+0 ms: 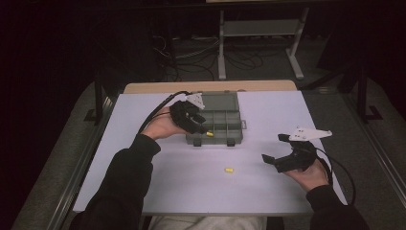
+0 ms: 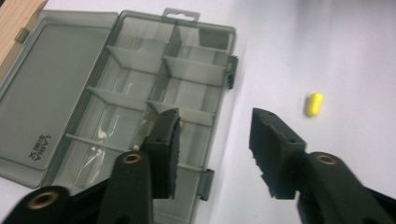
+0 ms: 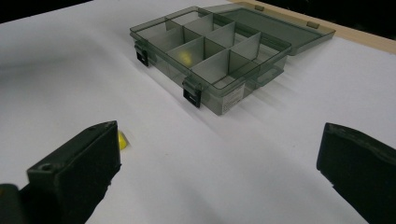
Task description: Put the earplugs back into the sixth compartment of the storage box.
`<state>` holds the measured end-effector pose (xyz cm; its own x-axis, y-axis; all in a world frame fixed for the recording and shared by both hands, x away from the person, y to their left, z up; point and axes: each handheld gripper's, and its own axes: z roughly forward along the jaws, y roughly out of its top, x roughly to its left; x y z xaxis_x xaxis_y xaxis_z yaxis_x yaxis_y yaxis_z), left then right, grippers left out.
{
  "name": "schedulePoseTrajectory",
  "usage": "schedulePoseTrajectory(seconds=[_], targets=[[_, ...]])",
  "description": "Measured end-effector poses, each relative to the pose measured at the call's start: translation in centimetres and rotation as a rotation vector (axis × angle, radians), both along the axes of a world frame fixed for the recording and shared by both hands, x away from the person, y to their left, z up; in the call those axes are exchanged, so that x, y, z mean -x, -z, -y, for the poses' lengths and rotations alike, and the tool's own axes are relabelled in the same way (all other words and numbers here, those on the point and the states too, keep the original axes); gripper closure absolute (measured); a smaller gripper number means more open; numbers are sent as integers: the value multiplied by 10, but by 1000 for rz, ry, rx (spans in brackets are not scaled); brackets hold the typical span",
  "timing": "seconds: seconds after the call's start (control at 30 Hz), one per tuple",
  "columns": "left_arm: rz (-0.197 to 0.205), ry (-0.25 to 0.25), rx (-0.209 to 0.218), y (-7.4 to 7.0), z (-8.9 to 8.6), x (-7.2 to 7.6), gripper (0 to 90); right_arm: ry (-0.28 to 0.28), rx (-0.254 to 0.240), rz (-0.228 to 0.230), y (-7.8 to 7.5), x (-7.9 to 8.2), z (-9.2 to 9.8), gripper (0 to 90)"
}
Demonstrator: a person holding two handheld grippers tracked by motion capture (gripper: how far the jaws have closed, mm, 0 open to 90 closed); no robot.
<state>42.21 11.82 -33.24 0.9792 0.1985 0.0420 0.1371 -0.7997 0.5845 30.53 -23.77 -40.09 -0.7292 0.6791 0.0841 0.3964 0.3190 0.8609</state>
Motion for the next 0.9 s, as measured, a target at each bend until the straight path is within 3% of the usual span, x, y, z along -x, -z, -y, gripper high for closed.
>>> schedulePoseTrajectory(seconds=[0.4, 0.9], targets=[[16, 75, 22, -9, 17, 32, 361, 1, 1, 3, 0, 0, 0, 0], [24, 109, 38, 7, 28, 53, 288, 1, 1, 2, 0, 0, 0, 0]])
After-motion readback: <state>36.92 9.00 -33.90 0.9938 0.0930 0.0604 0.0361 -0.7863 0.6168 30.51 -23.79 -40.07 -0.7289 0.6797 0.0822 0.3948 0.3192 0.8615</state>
